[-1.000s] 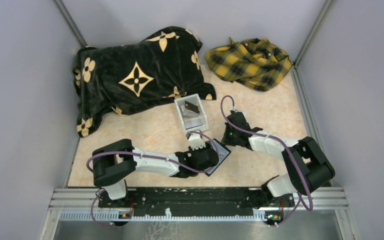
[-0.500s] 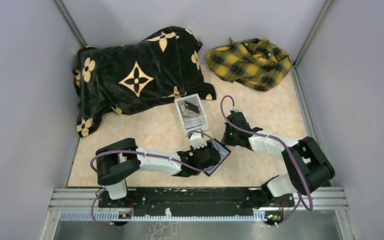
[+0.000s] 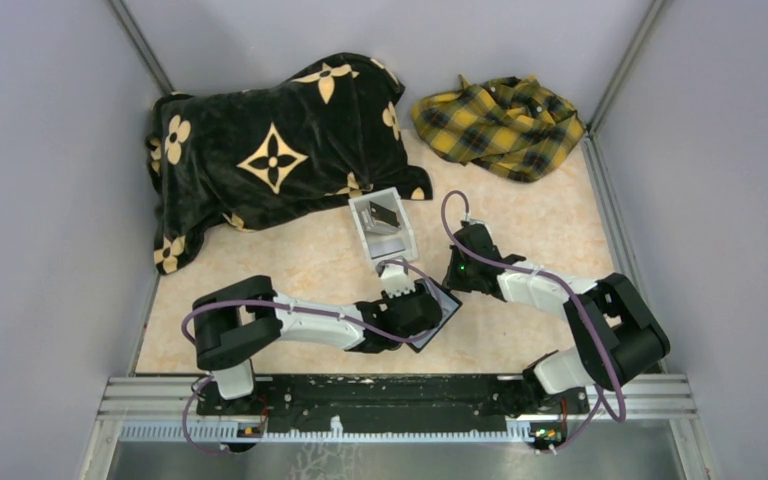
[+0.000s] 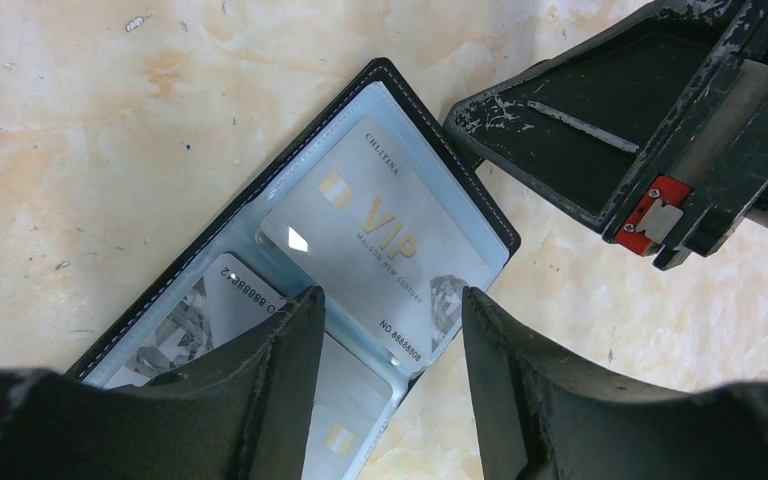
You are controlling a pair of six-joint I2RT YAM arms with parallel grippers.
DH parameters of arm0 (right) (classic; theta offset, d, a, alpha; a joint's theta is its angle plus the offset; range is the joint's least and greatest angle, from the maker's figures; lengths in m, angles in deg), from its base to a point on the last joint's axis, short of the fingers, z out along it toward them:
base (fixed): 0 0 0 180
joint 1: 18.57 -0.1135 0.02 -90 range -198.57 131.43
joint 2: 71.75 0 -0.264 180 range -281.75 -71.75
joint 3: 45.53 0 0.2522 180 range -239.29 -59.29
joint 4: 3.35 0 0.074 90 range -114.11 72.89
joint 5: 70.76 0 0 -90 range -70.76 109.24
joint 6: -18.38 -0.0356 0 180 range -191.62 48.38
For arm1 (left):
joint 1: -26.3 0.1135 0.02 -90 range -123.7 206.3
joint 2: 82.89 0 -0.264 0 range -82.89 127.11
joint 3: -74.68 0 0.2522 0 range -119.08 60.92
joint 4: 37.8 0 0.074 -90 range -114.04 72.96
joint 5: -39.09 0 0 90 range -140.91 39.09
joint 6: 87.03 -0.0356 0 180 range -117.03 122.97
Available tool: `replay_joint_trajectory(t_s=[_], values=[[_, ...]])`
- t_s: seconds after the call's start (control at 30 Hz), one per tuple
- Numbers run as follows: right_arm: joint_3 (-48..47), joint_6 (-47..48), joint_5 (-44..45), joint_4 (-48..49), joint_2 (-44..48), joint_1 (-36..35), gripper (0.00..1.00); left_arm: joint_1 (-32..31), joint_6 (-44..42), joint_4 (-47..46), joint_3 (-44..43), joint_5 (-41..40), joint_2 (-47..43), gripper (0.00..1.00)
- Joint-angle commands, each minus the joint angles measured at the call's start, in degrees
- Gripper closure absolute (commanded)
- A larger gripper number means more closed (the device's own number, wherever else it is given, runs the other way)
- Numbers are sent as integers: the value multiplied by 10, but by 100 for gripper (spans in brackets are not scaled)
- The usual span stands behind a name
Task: Put the credit cards into the card holder
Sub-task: Insert the credit card into the card holder.
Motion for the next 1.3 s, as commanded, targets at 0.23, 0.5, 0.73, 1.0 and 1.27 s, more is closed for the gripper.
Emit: replay_joint_trajectory(t_s=[0.23,0.5,0.73,1.0,1.27], values=[[12,-5,-19,-35,-28,-20,100,4,-18,2,-21,0,12,40],[9,-5,-17,-38,-27,-21,100,9,-28,-5,-31,4,22,40],[5,-6,-17,-40,-30,-26,100,18,-35,-8,-33,6,26,40],[1,-12,-15,-38,-35,-34,100,47,-45,-8,-8,8,5,40],[-2,-22,-11,-38,-38,-49,100,75,-67,-12,18,15,-16,39]])
